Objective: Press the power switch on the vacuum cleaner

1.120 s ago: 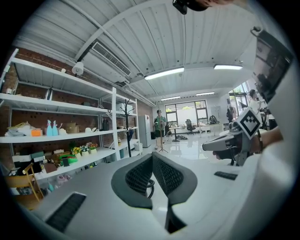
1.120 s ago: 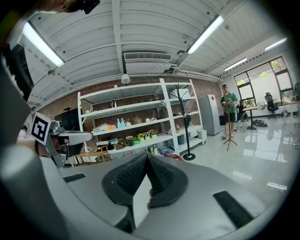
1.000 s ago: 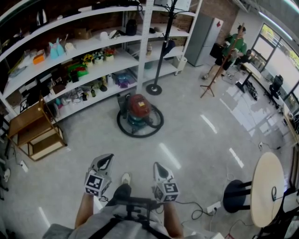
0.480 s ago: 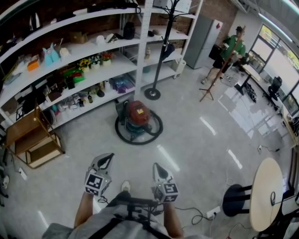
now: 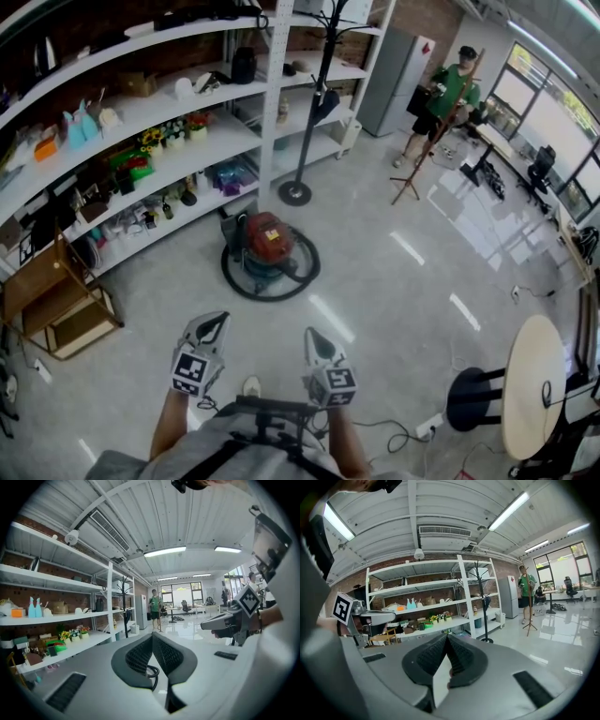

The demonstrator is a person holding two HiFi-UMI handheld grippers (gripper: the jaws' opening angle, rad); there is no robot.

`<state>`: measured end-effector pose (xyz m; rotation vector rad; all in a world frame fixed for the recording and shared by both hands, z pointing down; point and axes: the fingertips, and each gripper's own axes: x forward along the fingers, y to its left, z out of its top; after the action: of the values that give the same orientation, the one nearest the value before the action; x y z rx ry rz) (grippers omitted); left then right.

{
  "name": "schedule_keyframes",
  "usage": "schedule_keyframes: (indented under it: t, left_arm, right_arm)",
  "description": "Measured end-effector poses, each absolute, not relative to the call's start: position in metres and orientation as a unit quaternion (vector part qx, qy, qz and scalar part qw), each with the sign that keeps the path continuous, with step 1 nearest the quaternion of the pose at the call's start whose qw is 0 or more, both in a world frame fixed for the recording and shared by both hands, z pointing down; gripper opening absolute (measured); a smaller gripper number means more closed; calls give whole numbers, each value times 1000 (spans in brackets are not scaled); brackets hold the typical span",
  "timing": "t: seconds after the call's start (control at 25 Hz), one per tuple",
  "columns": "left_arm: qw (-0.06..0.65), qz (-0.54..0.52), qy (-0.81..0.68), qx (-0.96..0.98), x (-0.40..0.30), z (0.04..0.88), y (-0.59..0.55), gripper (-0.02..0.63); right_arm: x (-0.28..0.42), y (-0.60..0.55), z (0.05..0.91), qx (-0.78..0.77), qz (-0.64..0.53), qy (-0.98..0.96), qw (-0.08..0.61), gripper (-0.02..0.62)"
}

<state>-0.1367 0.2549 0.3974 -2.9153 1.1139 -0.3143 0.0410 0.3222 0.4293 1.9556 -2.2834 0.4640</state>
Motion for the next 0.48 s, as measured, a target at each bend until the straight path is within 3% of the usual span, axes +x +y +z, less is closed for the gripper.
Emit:
schedule_keyframes:
  t: [0.48]
  left_arm:
    - [5,-93,347,-933,-139,399,175,8]
  right_arm:
    - [38,249,436,650,162,-740,58,12]
